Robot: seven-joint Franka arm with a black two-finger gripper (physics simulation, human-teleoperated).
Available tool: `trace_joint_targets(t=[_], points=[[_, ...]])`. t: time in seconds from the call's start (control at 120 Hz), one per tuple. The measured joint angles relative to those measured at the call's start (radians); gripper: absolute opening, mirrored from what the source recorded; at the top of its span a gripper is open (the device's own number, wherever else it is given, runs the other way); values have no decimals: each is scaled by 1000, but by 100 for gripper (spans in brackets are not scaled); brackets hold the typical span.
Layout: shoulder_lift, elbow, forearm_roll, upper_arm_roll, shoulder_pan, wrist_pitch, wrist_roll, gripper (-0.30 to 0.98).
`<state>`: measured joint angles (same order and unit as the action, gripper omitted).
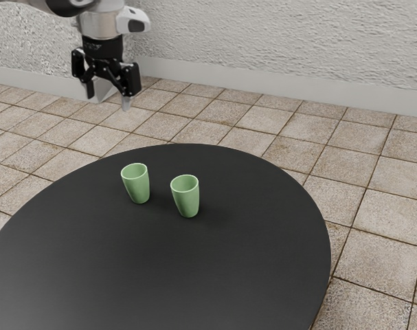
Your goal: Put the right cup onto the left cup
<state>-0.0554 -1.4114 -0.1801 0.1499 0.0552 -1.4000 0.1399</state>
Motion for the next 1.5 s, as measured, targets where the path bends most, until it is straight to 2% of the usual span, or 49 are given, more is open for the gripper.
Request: trace_joint_targets(t=[0.175,0.4,0.775,1.092,1.5], points=[[-14,-4,-8,6,40,-11,18,69],[-81,-32,-13,63,21,-102,36,69],[-237,-41,-13,117,20,-267,70,69],[-389,-42,-22,120,20,-416,90,69],[-428,-132,-25,117,20,-572,107,69]])
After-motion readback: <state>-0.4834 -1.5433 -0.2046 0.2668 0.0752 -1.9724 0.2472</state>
